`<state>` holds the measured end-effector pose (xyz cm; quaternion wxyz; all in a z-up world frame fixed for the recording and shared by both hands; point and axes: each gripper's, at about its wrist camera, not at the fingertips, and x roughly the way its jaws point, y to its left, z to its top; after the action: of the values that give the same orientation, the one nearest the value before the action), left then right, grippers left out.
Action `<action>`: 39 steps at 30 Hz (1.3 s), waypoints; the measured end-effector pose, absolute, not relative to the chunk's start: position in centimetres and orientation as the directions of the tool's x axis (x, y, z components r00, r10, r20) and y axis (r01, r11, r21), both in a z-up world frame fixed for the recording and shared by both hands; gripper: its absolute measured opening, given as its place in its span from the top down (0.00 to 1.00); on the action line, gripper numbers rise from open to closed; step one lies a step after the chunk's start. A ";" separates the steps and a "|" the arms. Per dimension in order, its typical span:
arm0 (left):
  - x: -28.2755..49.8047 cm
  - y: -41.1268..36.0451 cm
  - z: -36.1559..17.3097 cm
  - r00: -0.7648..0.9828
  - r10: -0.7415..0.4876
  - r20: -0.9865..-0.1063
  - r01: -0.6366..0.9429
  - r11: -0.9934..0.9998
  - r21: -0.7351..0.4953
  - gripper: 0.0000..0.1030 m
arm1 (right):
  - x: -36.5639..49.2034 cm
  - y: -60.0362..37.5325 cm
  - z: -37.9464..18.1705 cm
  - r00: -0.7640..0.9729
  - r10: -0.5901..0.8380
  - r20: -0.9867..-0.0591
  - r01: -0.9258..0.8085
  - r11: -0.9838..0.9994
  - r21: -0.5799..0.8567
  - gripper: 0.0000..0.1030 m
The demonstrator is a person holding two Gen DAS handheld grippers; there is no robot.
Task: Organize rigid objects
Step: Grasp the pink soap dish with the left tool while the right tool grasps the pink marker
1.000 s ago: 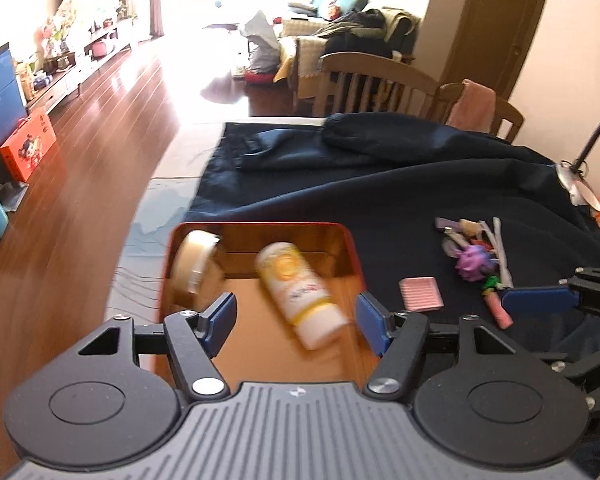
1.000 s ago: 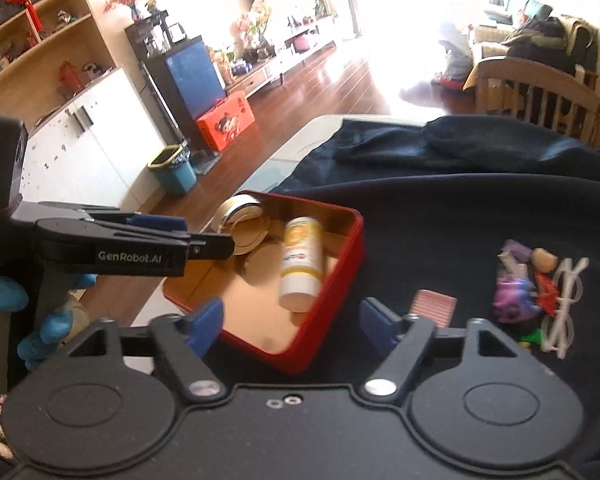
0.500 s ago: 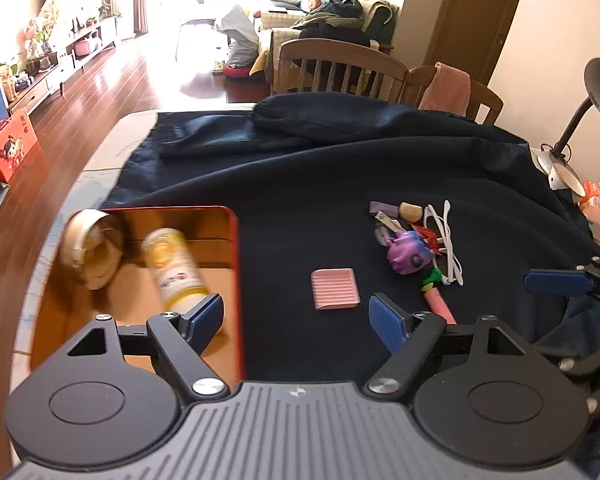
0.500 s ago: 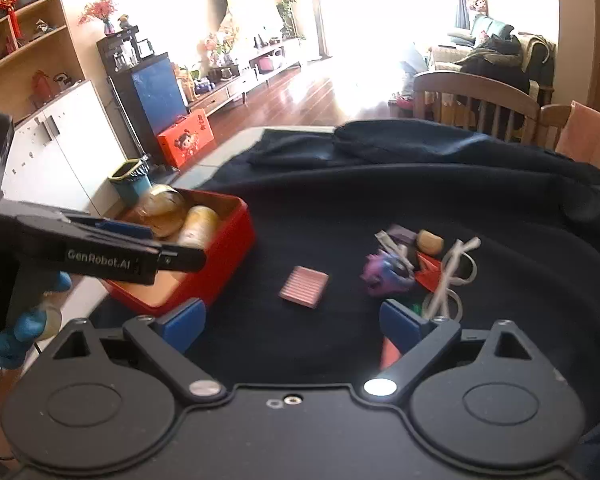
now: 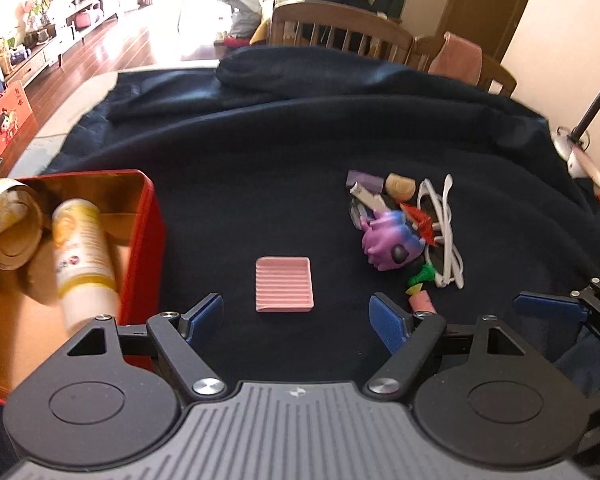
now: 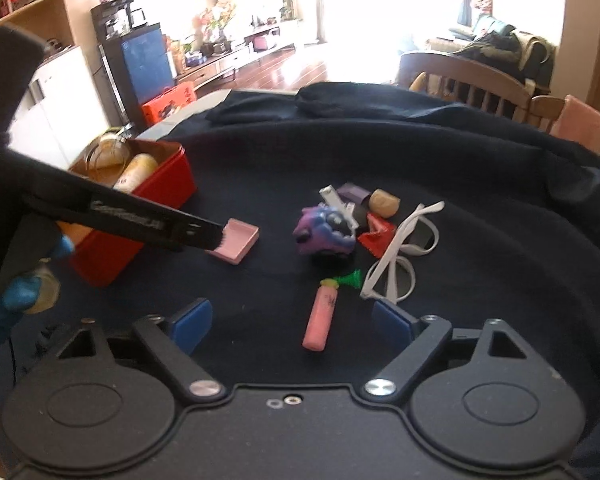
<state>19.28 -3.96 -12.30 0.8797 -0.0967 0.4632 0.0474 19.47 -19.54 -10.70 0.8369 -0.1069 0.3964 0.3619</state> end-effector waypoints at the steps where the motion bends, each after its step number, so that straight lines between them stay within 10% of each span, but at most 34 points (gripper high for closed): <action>1: 19.5 -4.1 -12.7 0.562 -0.005 -0.827 -0.174 0.977 -0.124 0.22 | 19.6 -19.4 -11.0 0.410 0.520 -0.749 -0.694 0.711 0.113 0.18; 23: 22.5 -4.9 -17.1 0.530 0.084 -0.844 -0.229 0.972 -0.047 0.25 | 22.5 -17.6 -14.4 0.342 0.475 -0.811 -0.713 0.693 0.105 0.56; 32: 22.2 -5.3 -16.8 0.540 0.110 -0.834 -0.210 0.978 -0.008 0.60 | 22.8 -17.0 -14.9 0.361 0.444 -0.820 -0.697 0.713 0.079 0.74; 39: 22.3 -5.2 -16.8 0.540 0.106 -0.835 -0.203 0.979 -0.007 0.62 | 23.0 -17.3 -14.8 0.374 0.437 -0.818 -0.677 0.732 0.082 0.86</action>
<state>22.28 -5.20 -16.79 0.8760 -0.0513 0.4714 0.0883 23.01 -17.33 -14.80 0.8178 -0.1349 0.4440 0.3404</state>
